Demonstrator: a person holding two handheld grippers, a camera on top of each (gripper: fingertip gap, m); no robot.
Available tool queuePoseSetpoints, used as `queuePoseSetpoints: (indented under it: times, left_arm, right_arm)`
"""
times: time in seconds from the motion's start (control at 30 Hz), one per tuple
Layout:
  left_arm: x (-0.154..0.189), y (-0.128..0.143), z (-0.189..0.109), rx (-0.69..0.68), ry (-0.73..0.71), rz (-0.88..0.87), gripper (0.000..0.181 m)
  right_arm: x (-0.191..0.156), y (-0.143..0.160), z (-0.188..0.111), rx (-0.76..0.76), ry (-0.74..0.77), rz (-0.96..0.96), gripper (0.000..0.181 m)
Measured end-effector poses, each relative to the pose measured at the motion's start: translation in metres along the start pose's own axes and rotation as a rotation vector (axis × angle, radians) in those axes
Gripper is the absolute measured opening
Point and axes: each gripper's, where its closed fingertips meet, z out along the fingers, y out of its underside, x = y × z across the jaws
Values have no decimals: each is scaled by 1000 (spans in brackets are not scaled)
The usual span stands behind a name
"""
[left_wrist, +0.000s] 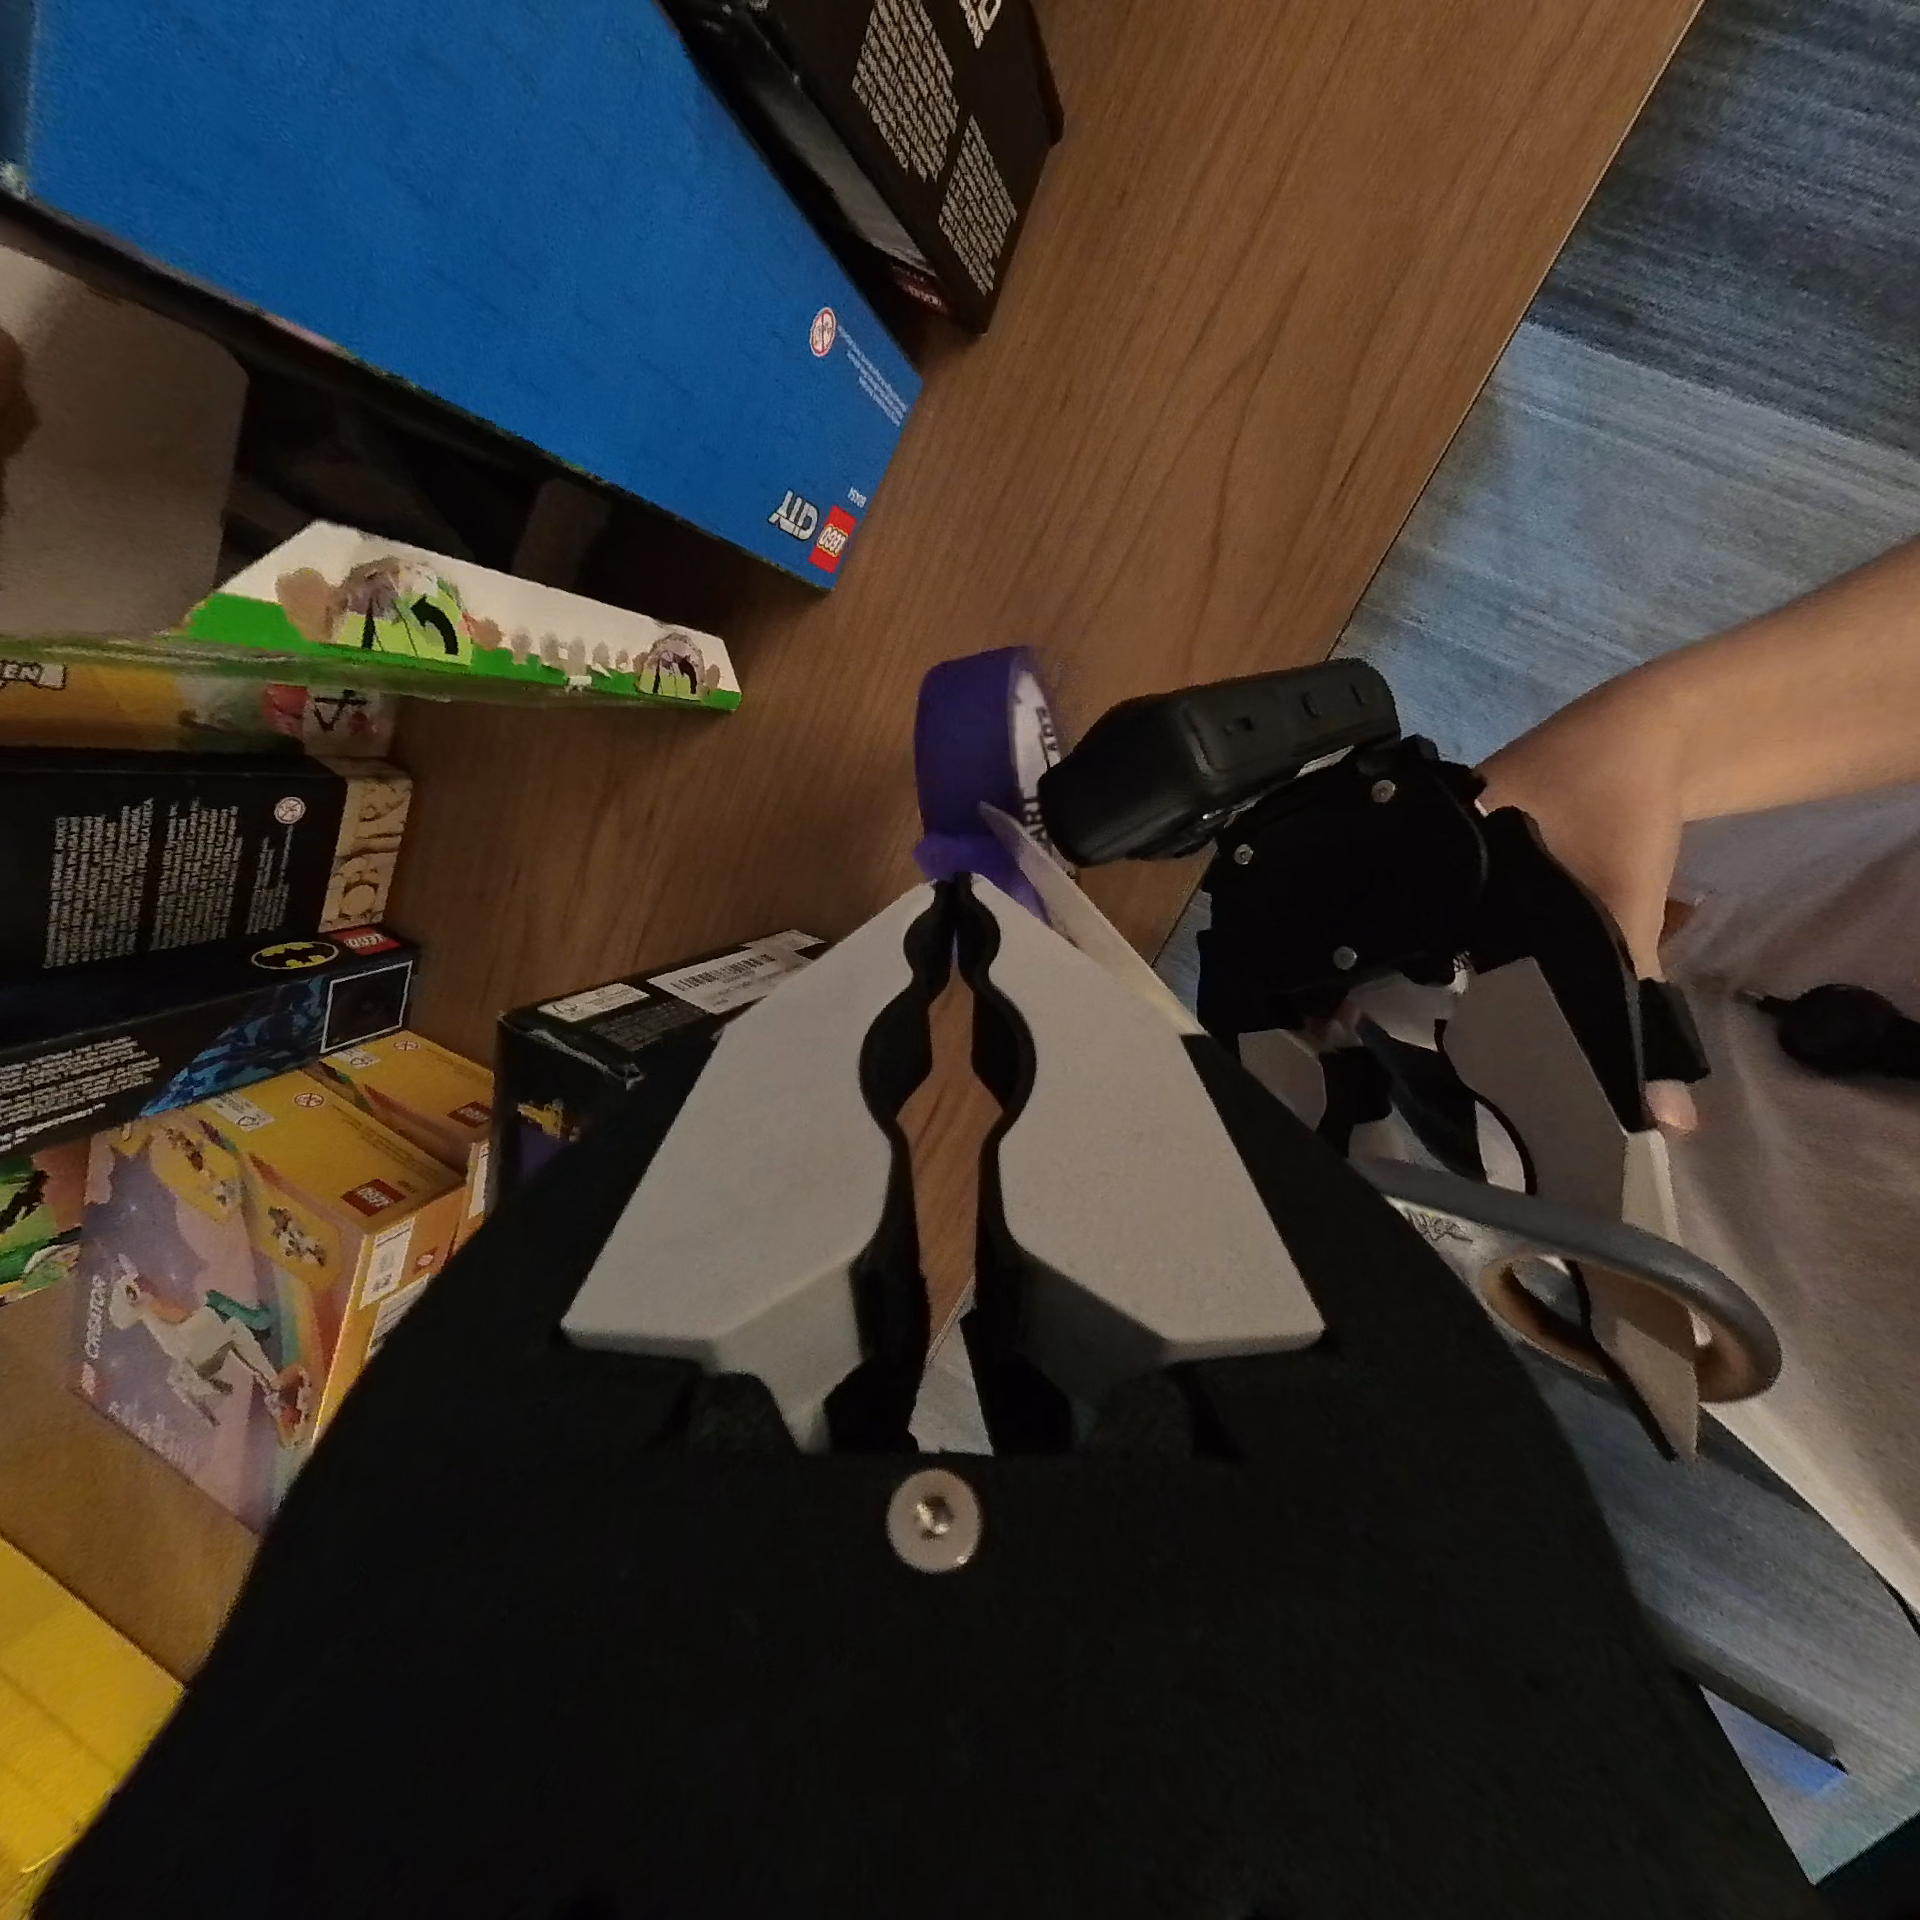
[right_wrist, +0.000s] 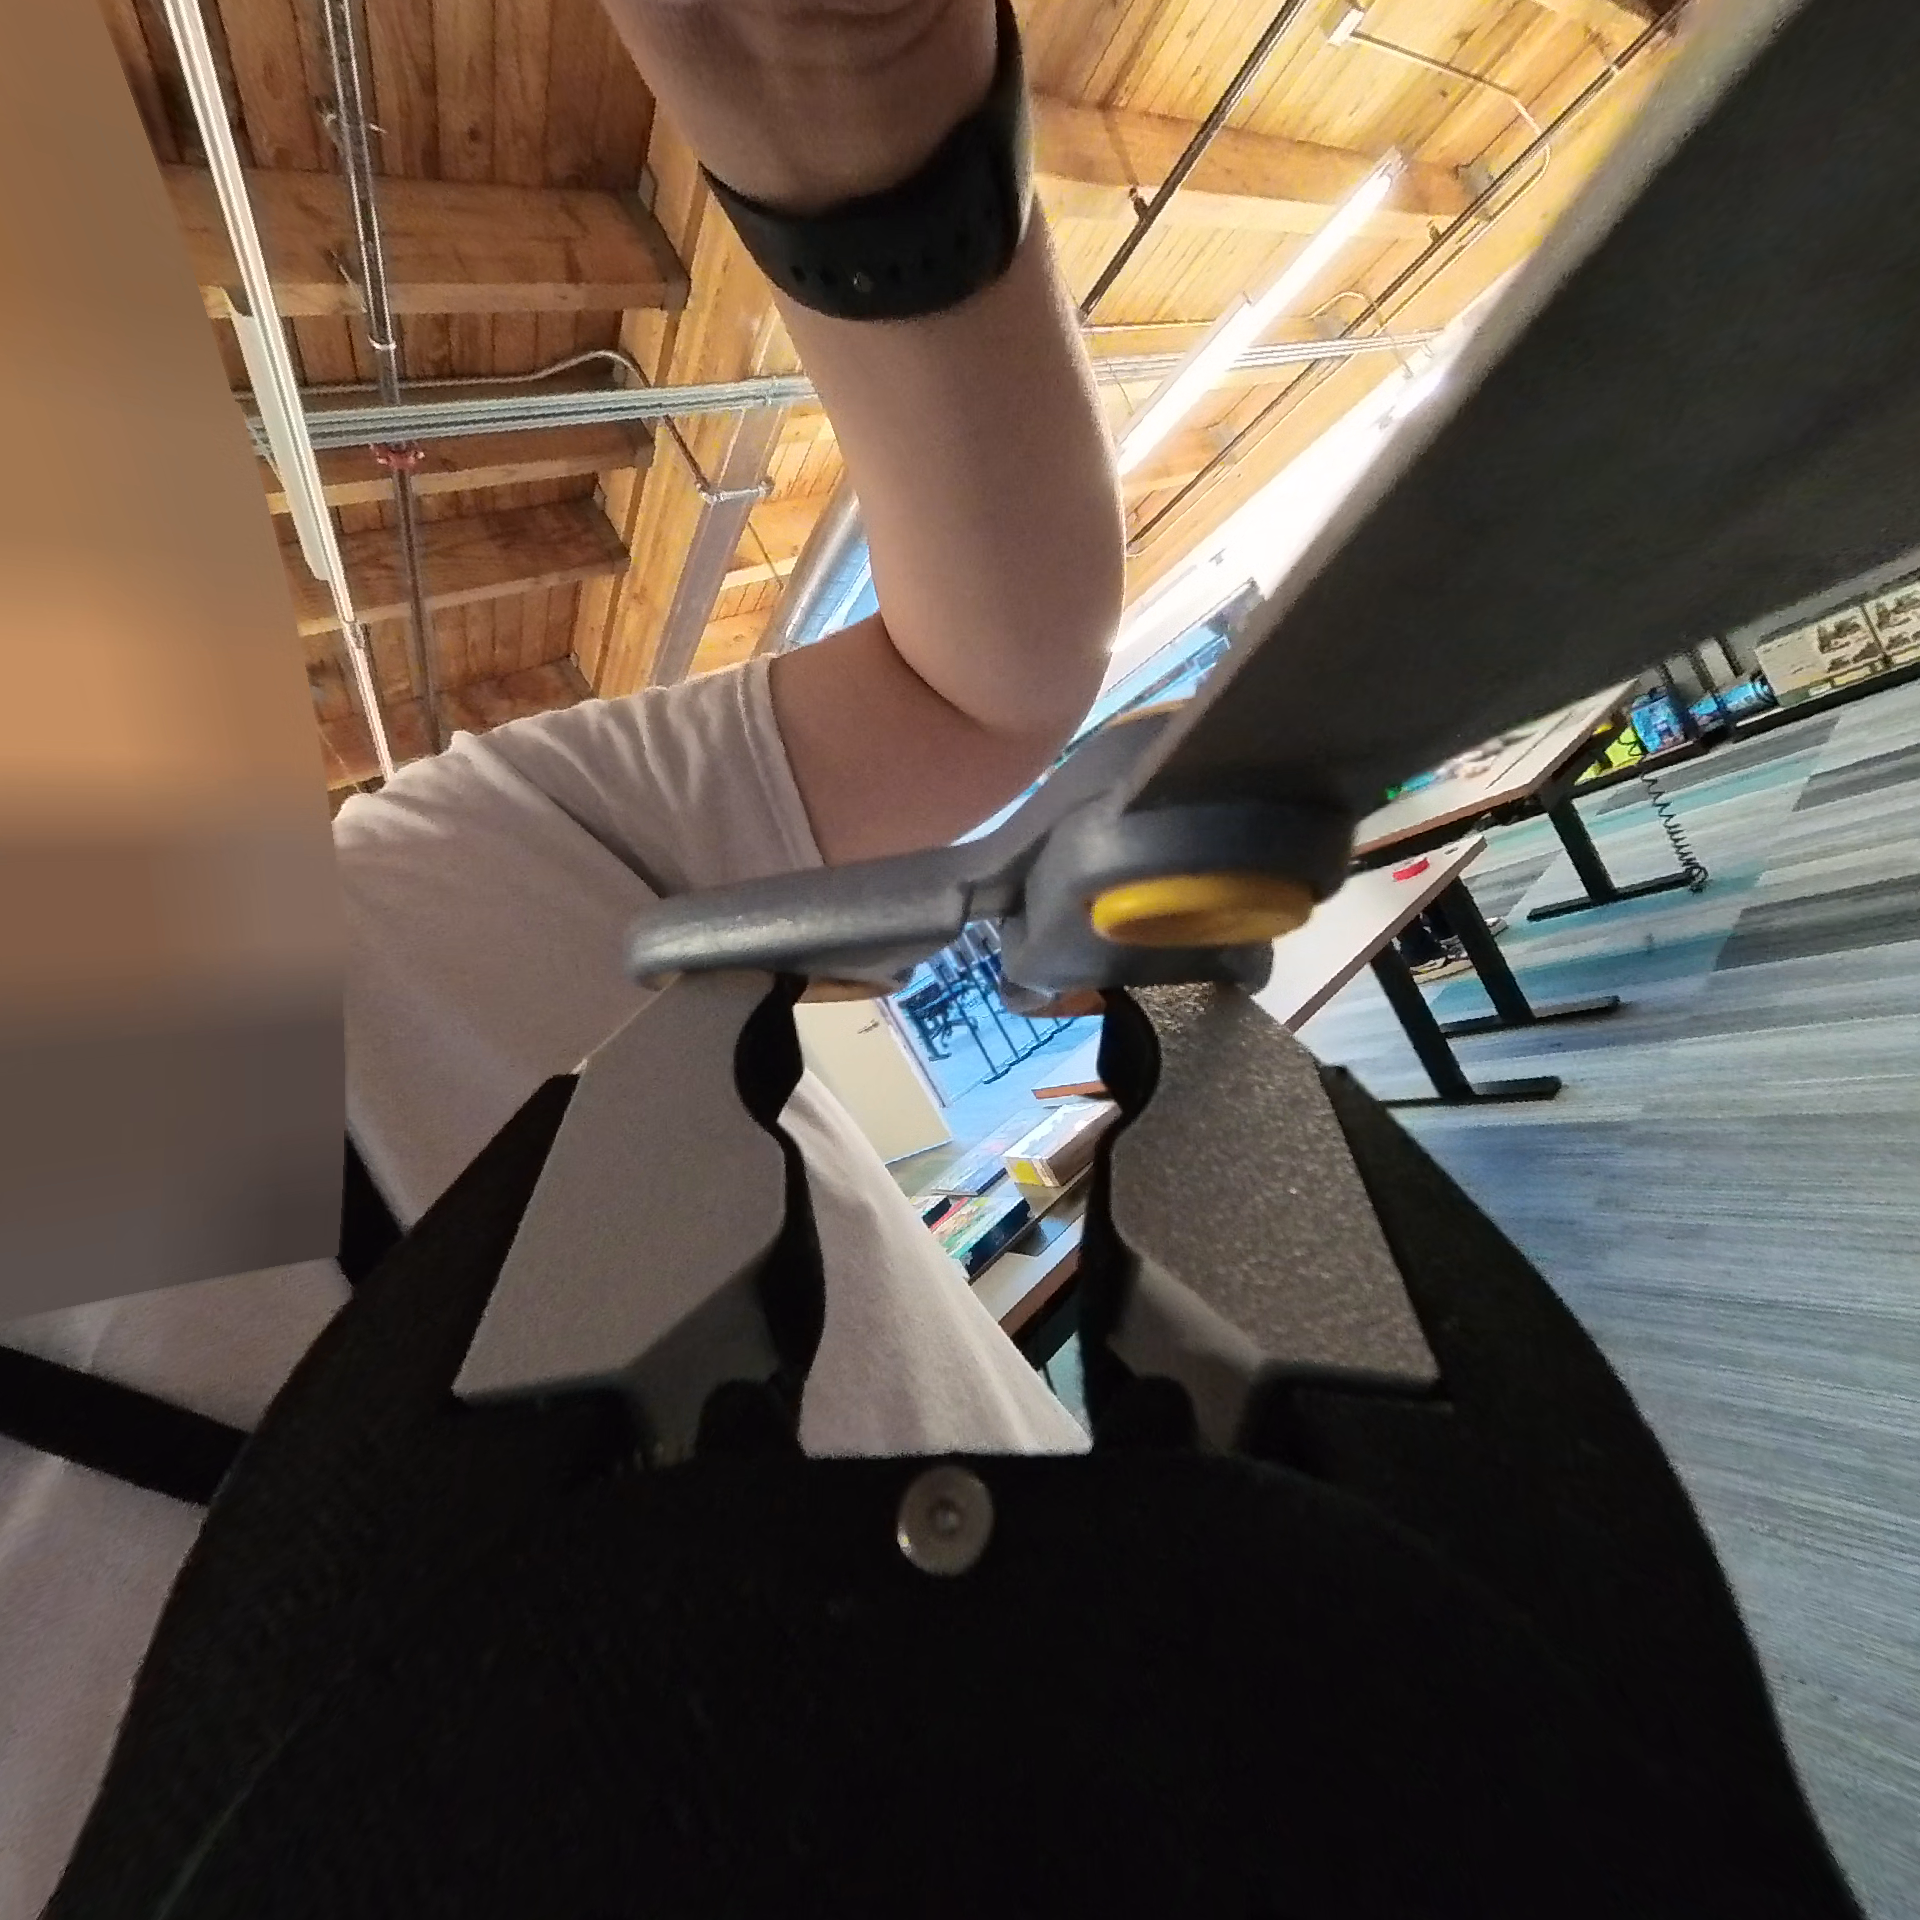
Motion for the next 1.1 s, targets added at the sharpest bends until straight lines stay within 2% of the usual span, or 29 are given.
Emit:
queuePoseSetpoints:
  times: [0.33,0.77,1.1]
  left_arm:
    - [-7,4,-3,11,4,-22,0]
    - [-5,-3,-4,-45,-18,52,0]
    - [0,-1,-2,-61,-18,84,0]
  right_arm:
    - [-2,6,5,-39,-20,13,54]
    - [-3,-8,-1,55,-51,24,54]
    - [-2,-11,-3,40,-33,38,53]
